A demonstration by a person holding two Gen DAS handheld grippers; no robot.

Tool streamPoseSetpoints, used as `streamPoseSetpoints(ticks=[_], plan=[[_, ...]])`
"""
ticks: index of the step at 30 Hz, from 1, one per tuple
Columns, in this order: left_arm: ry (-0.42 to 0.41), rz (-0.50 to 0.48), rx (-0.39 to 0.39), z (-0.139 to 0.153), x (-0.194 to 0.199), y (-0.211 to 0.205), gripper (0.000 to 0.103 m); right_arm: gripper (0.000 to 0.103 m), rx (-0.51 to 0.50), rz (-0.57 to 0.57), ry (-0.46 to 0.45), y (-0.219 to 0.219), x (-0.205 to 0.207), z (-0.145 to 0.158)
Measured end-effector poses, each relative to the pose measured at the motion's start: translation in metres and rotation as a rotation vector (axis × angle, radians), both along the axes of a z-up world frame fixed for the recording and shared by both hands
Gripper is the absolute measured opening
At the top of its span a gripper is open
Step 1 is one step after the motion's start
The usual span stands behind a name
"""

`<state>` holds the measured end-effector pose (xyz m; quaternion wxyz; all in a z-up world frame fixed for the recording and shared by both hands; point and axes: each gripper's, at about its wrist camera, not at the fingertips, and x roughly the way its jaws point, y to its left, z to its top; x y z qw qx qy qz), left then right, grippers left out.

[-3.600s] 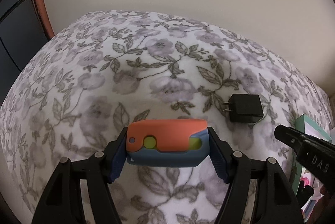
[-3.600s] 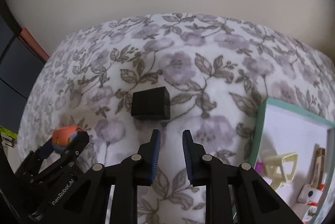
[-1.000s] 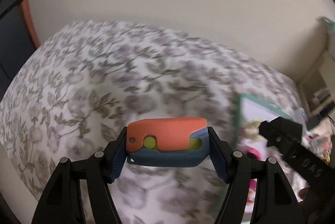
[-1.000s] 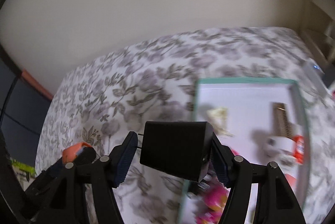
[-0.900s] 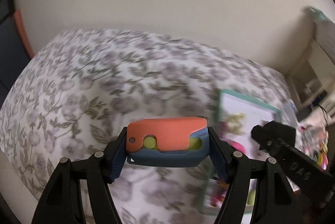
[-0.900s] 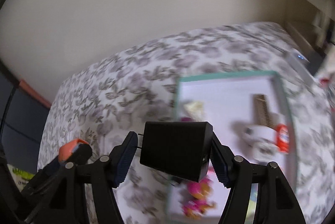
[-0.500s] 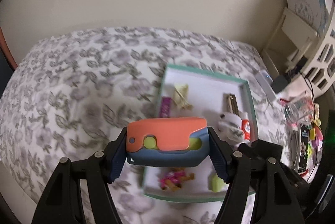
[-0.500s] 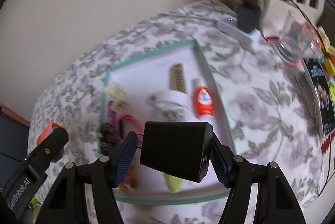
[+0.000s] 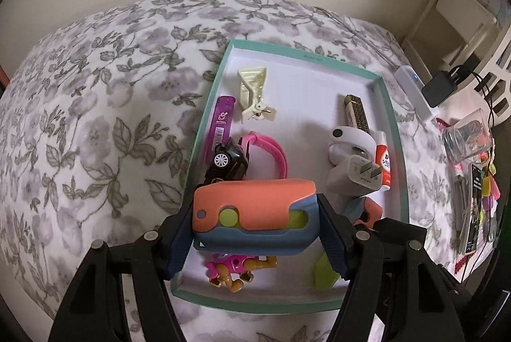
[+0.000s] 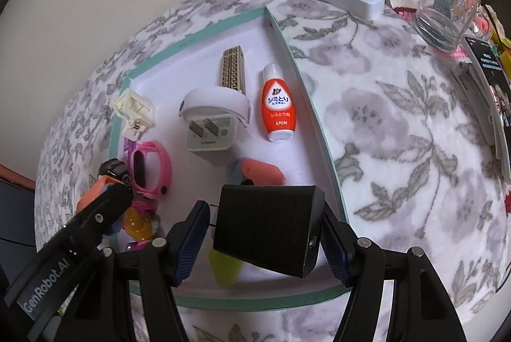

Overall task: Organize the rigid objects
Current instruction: 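Lower the toy and charger into the tray and open both tools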

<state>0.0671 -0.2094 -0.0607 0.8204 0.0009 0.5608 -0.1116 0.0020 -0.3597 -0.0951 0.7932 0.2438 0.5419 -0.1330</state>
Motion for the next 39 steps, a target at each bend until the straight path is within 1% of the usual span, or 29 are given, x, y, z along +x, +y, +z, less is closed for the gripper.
streamPoseSetpoints(ticks=[10, 17, 19, 20, 21, 24, 28, 30, 31, 35, 39], plan=[[0.022, 0.000, 0.004, -0.008, 0.001, 0.008, 0.072, 0.071, 0.002, 0.015, 0.026, 0.001, 0.002, -0.010], [0.037, 0.014, -0.027, -0.009, -0.002, 0.019, 0.073, 0.072, 0.006, 0.017, 0.033, 0.002, 0.002, -0.012], [0.026, 0.013, -0.022, -0.006, -0.004, 0.021, 0.076, 0.073, 0.010, 0.017, 0.035, 0.002, 0.001, -0.014], [0.018, 0.015, -0.020, -0.004, -0.005, 0.022, 0.082, 0.074, 0.011, 0.015, 0.033, 0.003, 0.002, -0.015], [0.011, 0.019, -0.021, -0.002, -0.007, 0.024, 0.084, 0.074, 0.014, 0.014, 0.028, 0.003, 0.000, -0.014], [-0.027, 0.031, -0.009, 0.006, -0.011, 0.030, 0.084, 0.084, 0.021, 0.024, 0.017, 0.006, -0.002, -0.013], [-0.081, 0.048, 0.051, 0.014, -0.016, 0.039, 0.084, 0.091, 0.003, 0.041, 0.003, 0.012, -0.004, -0.008], [-0.101, 0.065, 0.076, 0.018, -0.018, 0.046, 0.084, 0.101, 0.004, 0.040, -0.014, 0.014, -0.005, -0.005], [-0.104, 0.070, 0.082, 0.018, -0.018, 0.049, 0.084, 0.103, -0.002, 0.038, -0.023, 0.015, -0.006, -0.003], [-0.110, 0.092, 0.105, 0.019, -0.020, 0.062, 0.084, 0.103, -0.024, 0.040, -0.048, 0.018, -0.010, 0.005], [-0.106, 0.120, 0.107, 0.018, -0.023, 0.075, 0.084, 0.103, -0.035, 0.042, -0.072, 0.020, -0.017, 0.013]])
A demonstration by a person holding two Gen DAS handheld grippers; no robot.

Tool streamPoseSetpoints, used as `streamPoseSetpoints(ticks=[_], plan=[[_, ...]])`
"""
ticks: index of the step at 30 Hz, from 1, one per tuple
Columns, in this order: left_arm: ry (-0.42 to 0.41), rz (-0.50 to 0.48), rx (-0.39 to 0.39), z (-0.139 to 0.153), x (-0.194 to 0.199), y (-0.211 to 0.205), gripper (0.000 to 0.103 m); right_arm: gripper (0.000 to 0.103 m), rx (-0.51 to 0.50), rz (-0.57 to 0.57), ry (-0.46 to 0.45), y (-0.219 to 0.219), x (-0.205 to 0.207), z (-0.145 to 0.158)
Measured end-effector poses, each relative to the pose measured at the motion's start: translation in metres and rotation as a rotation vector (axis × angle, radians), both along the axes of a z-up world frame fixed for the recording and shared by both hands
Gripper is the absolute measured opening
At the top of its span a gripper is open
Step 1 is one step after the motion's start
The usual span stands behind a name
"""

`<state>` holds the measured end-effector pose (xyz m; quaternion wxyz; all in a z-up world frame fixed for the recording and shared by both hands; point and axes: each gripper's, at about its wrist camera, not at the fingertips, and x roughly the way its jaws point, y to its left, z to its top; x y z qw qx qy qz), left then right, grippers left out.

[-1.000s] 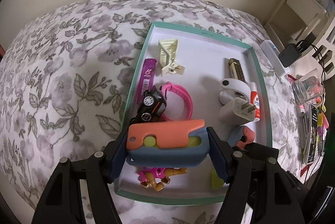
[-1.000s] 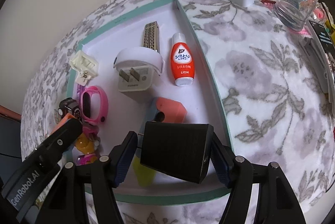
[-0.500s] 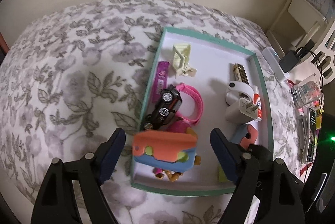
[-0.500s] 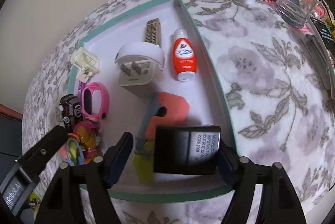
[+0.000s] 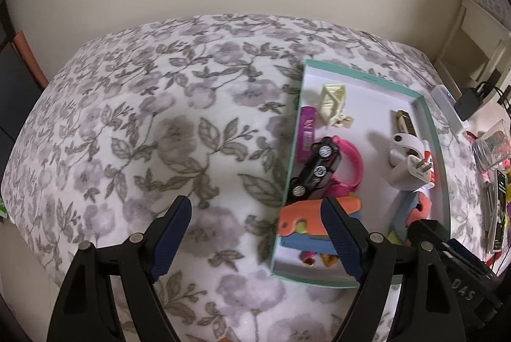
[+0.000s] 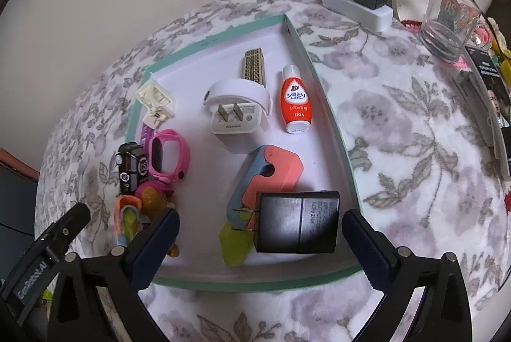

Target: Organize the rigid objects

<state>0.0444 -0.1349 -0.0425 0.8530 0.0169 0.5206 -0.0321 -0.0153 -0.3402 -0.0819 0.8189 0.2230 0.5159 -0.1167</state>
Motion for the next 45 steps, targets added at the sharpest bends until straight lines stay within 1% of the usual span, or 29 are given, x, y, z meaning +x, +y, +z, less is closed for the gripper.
streamPoseSetpoints(ticks=[4, 7, 12, 19, 25, 45], plan=[[0.005, 0.010, 0.001, -0.001, -0.004, 0.010, 0.084, 0.103, -0.024, 0.012, -0.029, 0.004, -0.005, 0.010], [0.014, 0.026, -0.022, -0.002, -0.005, 0.017, 0.084, 0.103, -0.038, 0.025, -0.050, 0.009, -0.008, 0.016], [0.016, 0.063, -0.036, -0.001, -0.005, 0.028, 0.084, 0.103, -0.066, 0.044, -0.077, 0.015, -0.013, 0.025], [0.016, 0.085, -0.022, -0.001, -0.007, 0.039, 0.084, 0.103, -0.114, 0.074, -0.116, 0.026, -0.016, 0.038], [0.007, 0.099, -0.026, 0.001, -0.008, 0.045, 0.084, 0.103, -0.132, 0.088, -0.137, 0.033, -0.018, 0.045], [-0.005, 0.096, -0.026, 0.005, -0.009, 0.045, 0.084, 0.103, -0.138, 0.111, -0.133, 0.037, -0.016, 0.043]])
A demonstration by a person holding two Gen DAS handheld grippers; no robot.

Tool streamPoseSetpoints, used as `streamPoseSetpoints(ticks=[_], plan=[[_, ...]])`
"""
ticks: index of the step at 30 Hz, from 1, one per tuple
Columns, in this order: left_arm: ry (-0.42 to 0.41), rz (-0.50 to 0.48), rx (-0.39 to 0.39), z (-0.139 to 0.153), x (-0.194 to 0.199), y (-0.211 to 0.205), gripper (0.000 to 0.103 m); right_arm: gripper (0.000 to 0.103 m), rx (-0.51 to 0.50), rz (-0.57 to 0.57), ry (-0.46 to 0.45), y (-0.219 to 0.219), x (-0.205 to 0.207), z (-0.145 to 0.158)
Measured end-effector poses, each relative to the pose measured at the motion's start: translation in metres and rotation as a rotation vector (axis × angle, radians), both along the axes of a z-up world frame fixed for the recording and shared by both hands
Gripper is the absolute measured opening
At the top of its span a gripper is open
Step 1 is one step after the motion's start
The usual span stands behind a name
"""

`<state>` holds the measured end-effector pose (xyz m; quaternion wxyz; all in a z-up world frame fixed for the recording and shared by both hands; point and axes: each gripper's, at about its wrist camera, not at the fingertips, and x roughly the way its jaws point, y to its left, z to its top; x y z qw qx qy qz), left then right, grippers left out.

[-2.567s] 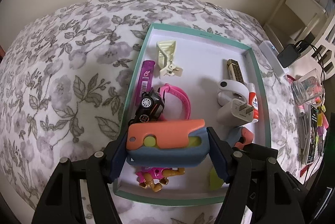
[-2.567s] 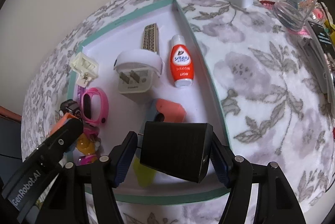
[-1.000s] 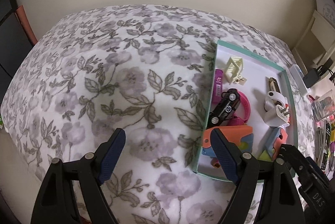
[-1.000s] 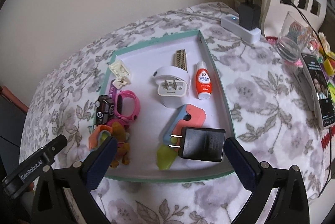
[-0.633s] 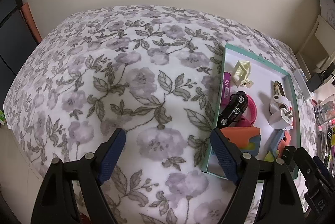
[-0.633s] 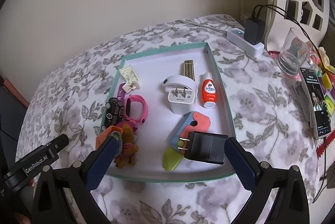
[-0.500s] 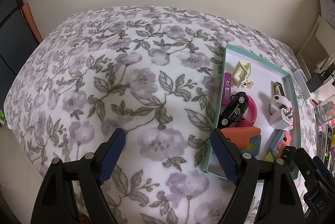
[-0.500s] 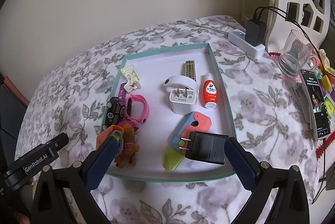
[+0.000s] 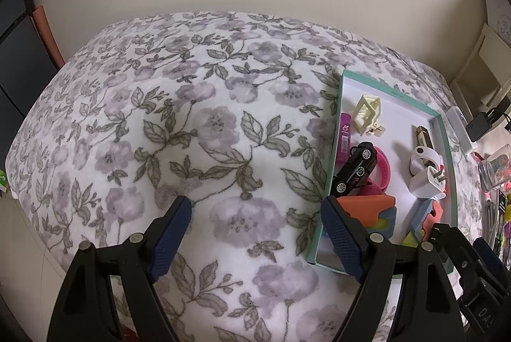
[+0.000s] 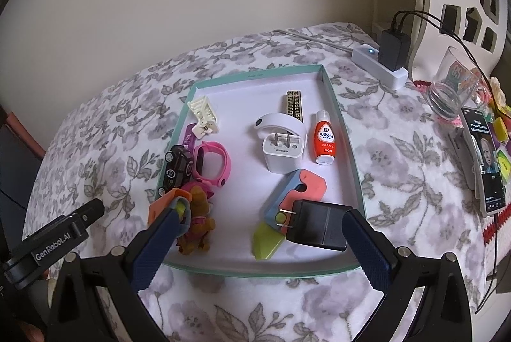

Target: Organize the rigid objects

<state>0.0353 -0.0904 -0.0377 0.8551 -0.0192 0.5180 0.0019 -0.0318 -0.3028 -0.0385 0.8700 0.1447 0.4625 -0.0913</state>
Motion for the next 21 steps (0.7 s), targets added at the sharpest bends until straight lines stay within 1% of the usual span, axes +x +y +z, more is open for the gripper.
streamPoseSetpoints(ticks=[21], plan=[[0.011, 0.006, 0.009, 0.0007, -0.0011, 0.0019, 0.084, 0.103, -0.001, -0.004, 0.003, -0.0004, -0.0005, -0.0015]])
